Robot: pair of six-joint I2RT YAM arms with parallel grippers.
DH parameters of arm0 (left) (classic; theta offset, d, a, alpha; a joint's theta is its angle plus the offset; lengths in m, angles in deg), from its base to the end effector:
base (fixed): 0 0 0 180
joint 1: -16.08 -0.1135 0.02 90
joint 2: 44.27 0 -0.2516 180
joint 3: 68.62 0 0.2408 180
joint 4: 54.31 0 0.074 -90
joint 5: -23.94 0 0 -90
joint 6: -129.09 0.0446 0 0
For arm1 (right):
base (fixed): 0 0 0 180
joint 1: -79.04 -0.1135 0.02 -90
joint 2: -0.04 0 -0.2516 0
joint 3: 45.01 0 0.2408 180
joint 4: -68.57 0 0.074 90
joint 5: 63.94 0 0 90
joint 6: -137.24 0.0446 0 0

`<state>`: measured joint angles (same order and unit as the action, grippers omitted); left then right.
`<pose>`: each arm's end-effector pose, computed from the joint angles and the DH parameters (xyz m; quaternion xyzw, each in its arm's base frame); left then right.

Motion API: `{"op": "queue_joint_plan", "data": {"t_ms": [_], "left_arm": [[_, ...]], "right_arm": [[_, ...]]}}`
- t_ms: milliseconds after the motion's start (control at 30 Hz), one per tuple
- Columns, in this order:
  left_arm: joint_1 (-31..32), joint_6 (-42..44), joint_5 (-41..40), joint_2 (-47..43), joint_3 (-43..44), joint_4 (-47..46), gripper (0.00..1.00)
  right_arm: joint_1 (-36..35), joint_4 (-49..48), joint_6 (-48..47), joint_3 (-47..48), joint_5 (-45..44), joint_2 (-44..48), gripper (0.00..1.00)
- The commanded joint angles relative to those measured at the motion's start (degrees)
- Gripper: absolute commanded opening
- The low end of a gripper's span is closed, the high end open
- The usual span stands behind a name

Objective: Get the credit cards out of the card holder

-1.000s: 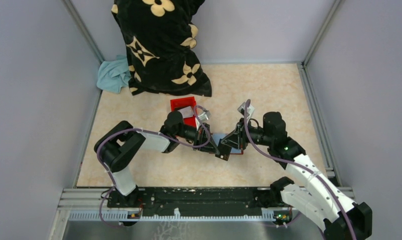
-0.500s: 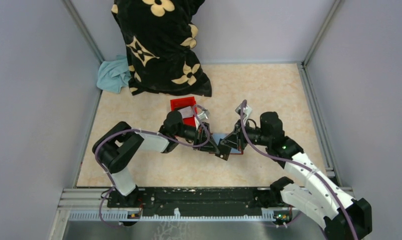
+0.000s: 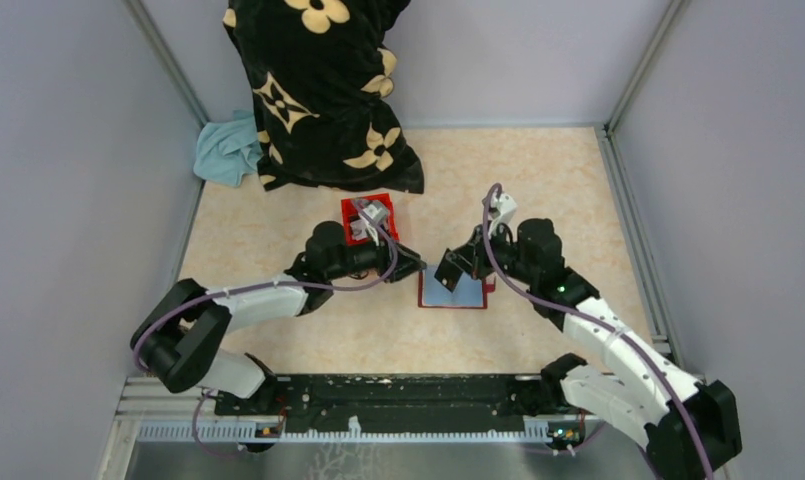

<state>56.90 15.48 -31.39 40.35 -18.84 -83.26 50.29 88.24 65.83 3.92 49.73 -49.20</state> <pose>0.2136 -0.2180 0.2151 0.3034 0.6709 -0.5280 0.4230 0.1706 0.1140 0.2635 -0.1882 0.7881 0.3793 0.4468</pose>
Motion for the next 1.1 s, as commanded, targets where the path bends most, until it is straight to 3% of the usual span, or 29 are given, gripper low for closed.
{"op": "queue_joint_plan", "data": {"t_ms": [0, 167, 300, 467, 600, 833, 1067], "left_arm": [[-2.4, 0.2, -23.8, -7.6, -6.2, 5.1, 0.45], [-3.1, -1.5, -39.8, -16.0, -10.2, 8.1, 0.52], [-3.2, -5.2, -46.1, -18.5, -12.1, 9.4, 0.58], [-3.2, -6.5, -52.5, -22.3, -14.7, 9.0, 0.82], [-3.2, -6.9, -57.6, -24.9, -15.8, 10.2, 0.91], [-3.2, -7.7, -59.6, -25.7, -16.9, 9.5, 0.94], [-3.2, -7.1, -59.9, -25.3, -16.9, 9.2, 0.95]], "right_arm": [[-0.5, -17.8, 5.4, -0.8, -7.2, -4.8, 0.0], [-1.5, -32.3, 9.2, 1.7, -12.0, -15.6, 0.0], [-6.6, -36.4, 7.2, 8.2, -17.8, -26.9, 0.0], [-10.6, -40.4, 7.2, 15.2, -19.0, -37.2, 0.0], [-11.3, -42.3, 7.8, 19.0, -18.6, -42.0, 0.0], [-12.3, -46.1, 8.2, 26.9, -19.6, -53.8, 0.0], [-17.0, -48.5, 4.3, 31.8, -29.3, -60.7, 0.0]]}}
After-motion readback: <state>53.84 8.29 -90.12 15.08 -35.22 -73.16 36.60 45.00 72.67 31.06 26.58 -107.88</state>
